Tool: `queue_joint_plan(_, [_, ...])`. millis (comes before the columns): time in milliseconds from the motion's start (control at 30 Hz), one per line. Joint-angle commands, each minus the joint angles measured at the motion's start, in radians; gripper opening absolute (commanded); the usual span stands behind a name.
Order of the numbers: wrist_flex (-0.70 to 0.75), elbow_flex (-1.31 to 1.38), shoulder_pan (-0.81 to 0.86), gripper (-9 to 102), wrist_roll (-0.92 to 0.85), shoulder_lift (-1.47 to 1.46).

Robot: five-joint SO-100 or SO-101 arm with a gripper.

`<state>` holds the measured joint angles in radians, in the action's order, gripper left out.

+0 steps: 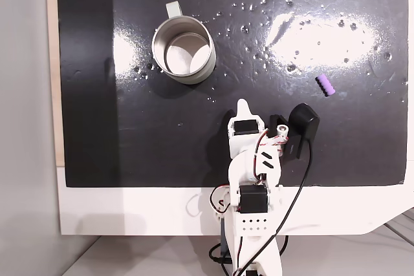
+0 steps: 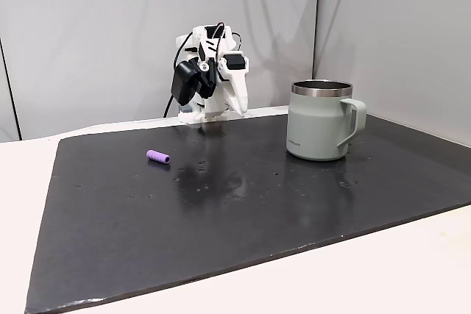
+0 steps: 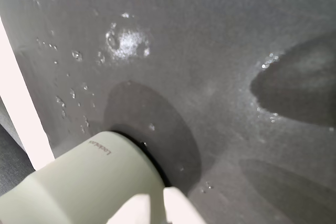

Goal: Grasp a pengrip and put it in the cup.

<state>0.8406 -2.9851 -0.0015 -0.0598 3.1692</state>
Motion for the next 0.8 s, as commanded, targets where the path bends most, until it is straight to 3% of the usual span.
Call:
queue_joint_plan(0, [-0.025, 0.008, -0.008, 0, -0.008, 0.009])
queue_joint_plan(200, [-0.021, 0.049, 0.02, 0, -0.081, 0.009])
queue_joint_plan(500, [0.176, 0.37, 0.107, 0, -0.207, -0.009])
queue_joint_plan(767, [0.239, 0.686, 0.244, 0, -0.221, -0.301])
